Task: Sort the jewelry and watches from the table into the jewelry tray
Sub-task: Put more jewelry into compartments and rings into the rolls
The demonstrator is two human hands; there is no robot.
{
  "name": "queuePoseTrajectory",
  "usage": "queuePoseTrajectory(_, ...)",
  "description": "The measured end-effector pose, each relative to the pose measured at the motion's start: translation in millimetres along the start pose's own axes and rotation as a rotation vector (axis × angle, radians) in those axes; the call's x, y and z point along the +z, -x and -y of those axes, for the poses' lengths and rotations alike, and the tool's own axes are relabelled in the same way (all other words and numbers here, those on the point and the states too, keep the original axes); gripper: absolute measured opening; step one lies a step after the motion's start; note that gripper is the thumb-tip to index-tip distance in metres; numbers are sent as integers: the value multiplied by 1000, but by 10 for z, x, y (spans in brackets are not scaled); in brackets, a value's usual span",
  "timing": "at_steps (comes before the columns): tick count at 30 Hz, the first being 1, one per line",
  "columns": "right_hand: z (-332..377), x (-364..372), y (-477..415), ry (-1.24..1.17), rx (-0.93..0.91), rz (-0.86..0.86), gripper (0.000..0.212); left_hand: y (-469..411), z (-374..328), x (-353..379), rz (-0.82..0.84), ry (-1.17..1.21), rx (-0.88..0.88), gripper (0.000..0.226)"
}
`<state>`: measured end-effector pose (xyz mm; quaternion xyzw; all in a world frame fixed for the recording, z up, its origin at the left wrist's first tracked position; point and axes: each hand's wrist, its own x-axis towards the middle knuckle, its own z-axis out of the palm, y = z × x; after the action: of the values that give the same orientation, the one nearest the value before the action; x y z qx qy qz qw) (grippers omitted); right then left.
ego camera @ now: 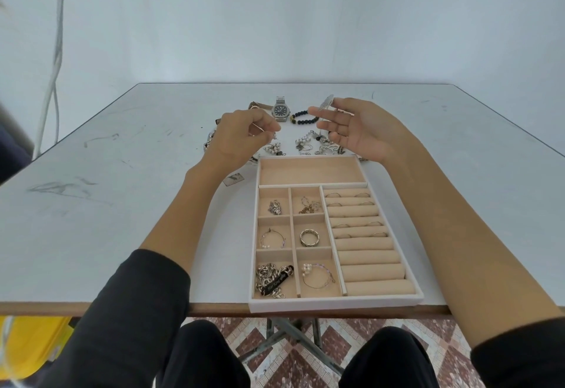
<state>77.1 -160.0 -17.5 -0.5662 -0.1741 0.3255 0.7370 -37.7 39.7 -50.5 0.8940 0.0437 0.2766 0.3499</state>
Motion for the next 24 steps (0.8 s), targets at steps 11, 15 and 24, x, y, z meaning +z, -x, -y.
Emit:
queuePoseTrajectory(11, -31, 28, 8, 23, -137, 19, 9, 10, -11, -7, 42, 6, -3, 14)
queuePoseTrajectory(15, -68, 3, 22, 328, -258, -87, 17, 16, -14, -7, 52, 6, -12, 14)
queuePoseTrajectory(24, -130, 25, -37, 741, -541, -306, 19, 17, 1, -2, 63, 6, -19, 14)
